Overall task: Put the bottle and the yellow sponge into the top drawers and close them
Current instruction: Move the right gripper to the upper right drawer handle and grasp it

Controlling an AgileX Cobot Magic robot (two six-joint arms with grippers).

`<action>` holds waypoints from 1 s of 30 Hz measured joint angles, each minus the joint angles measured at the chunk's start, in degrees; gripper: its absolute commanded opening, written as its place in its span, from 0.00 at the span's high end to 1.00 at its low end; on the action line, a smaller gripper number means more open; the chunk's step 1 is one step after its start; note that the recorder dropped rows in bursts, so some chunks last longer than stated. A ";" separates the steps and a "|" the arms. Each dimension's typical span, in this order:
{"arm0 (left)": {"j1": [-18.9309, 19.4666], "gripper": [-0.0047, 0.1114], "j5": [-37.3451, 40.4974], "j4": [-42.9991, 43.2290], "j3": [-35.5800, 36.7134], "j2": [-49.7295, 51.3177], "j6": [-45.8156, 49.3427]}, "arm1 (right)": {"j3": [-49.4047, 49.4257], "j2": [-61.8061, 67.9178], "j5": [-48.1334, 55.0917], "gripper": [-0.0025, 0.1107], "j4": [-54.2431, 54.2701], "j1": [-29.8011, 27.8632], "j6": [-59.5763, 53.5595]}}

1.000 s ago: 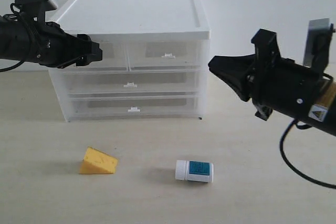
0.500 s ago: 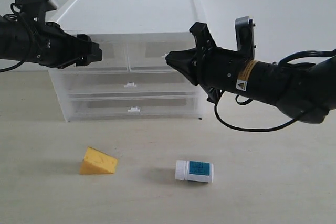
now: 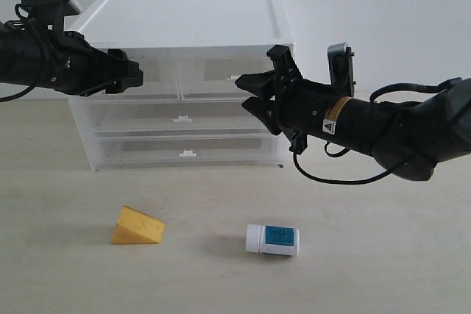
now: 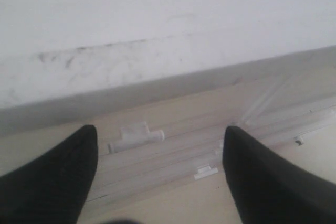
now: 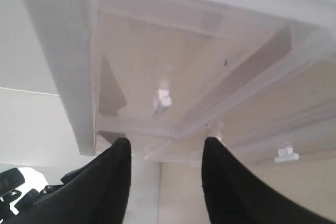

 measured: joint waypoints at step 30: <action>0.00 0.41 0.00 0.21 0.00 0.00 0.00 | -5.32 0.03 5.78 0.56 5.17 2.06 -2.67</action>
